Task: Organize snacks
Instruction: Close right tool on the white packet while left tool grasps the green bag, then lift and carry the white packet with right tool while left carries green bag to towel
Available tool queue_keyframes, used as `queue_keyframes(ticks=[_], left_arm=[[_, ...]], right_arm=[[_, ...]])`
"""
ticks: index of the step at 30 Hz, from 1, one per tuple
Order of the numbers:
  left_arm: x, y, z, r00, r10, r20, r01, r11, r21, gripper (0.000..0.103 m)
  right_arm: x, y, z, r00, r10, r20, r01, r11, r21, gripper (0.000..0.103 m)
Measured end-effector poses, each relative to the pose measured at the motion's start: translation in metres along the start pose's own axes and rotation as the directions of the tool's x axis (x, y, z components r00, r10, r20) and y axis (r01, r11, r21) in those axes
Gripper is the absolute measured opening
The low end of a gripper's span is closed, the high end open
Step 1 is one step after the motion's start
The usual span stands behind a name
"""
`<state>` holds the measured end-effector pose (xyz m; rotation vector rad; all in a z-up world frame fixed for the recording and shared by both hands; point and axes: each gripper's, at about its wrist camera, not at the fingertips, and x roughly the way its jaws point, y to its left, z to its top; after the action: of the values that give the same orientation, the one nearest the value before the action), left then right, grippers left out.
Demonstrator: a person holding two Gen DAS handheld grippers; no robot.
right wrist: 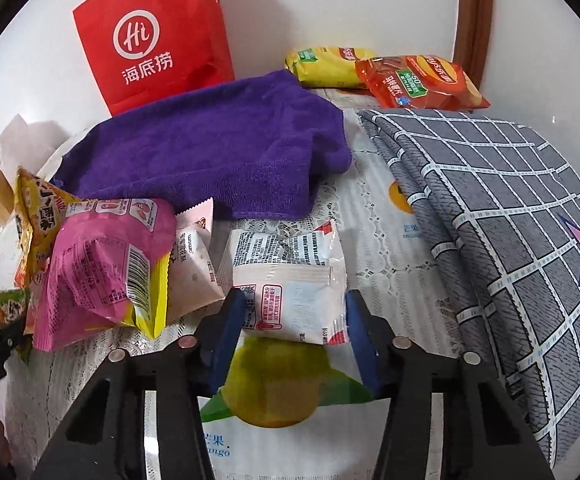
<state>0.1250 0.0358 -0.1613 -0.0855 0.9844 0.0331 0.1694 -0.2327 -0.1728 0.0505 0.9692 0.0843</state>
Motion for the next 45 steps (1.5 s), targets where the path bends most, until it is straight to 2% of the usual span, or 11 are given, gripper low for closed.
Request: queue_keyframes(ticks=[8,17,22,25,27,28,30,37,41,43,45], left_arm=[[-0.01,0.009,0.001,0.999,-0.053,0.003,0.053,0.998,-0.017,0.04],[-0.038,0.012,0.003,0.997,-0.063,0.055,0.063,0.998,-0.008,0.036],[-0.041,0.021,0.007,0.997,-0.062,0.053,0.063,0.998,-0.024,0.036],[-0.042,0.025,0.01,0.996,-0.063,0.06,0.065,0.997,-0.032,0.036],[-0.041,0.026,0.012,0.996,-0.069,0.061,0.071,0.997,-0.039,0.036],[-0.041,0.027,0.013,0.995,-0.075,0.061,0.078,0.996,-0.045,0.036],[-0.04,0.026,0.014,0.994,-0.089,0.063,0.092,0.994,-0.051,0.037],[-0.042,0.023,0.016,0.993,-0.098,0.067,0.101,0.994,-0.04,0.037],[-0.042,0.026,0.016,0.993,-0.096,0.066,0.099,0.994,-0.045,0.037],[-0.042,0.028,0.018,0.993,-0.097,0.067,0.101,0.994,-0.049,0.037],[-0.042,0.028,0.018,0.993,-0.098,0.07,0.101,0.994,-0.05,0.037]], right_arm=[[-0.014,-0.004,-0.003,0.999,0.044,0.015,-0.045,0.998,0.033,0.009],[-0.023,0.002,-0.007,0.999,0.039,-0.015,-0.039,0.999,0.007,0.01],[-0.024,-0.006,-0.014,0.994,-0.082,-0.067,0.08,0.996,-0.033,0.01],[-0.031,-0.017,-0.016,0.996,-0.051,-0.071,0.052,0.999,0.008,0.025],[-0.036,-0.02,-0.017,0.998,-0.006,-0.059,0.008,0.999,0.038,0.072],[-0.038,-0.019,-0.017,0.999,0.009,-0.038,-0.007,0.999,0.041,0.077],[-0.042,-0.011,-0.016,1.0,0.022,0.015,-0.022,0.999,0.026,0.079],[-0.001,0.017,-0.015,0.997,-0.046,-0.063,0.045,0.999,-0.018,0.084],[0.004,0.024,-0.015,0.997,-0.078,-0.019,0.078,0.997,-0.017,0.092],[0.006,0.019,-0.012,0.996,-0.088,-0.011,0.088,0.996,0.01,0.087],[0.006,0.016,-0.009,0.995,-0.096,0.001,0.096,0.995,0.012,0.069]])
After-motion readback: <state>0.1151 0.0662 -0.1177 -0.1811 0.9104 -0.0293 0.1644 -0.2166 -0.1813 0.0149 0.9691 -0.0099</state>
